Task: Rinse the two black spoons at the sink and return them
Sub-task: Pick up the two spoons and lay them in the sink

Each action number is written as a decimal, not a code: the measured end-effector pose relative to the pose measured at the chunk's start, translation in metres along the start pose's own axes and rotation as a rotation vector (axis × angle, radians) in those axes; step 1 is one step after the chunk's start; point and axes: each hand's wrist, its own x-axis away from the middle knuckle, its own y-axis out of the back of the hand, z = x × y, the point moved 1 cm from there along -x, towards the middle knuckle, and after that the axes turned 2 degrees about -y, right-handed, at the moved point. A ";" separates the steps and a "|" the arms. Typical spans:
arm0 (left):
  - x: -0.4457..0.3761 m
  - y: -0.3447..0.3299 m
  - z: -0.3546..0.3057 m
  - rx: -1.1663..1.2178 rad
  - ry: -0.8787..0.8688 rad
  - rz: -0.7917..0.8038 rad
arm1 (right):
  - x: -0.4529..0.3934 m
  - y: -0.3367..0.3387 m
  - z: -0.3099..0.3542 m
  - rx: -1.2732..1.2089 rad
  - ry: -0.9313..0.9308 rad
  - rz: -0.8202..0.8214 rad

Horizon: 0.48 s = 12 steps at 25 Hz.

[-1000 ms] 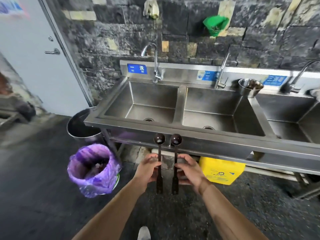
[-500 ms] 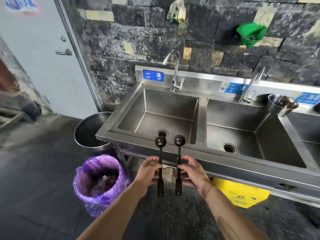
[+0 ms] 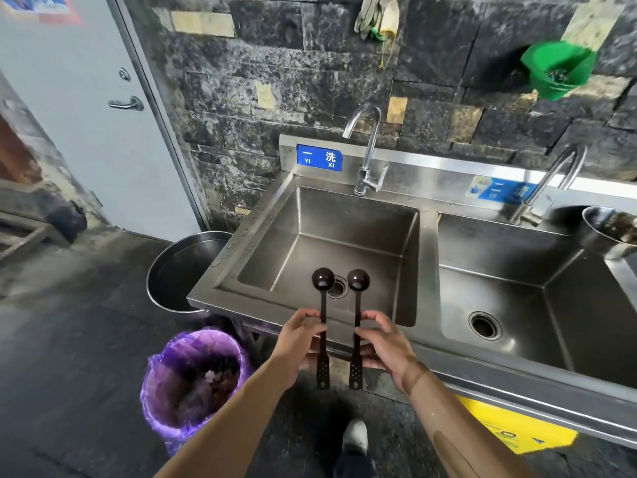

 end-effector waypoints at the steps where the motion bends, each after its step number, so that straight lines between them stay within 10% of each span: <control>1: -0.013 -0.002 -0.004 -0.002 0.003 0.004 | -0.014 0.002 0.006 -0.002 -0.007 0.005; 12: -0.141 -0.051 -0.070 -0.065 0.051 -0.090 | -0.150 0.051 0.083 -0.016 -0.079 0.050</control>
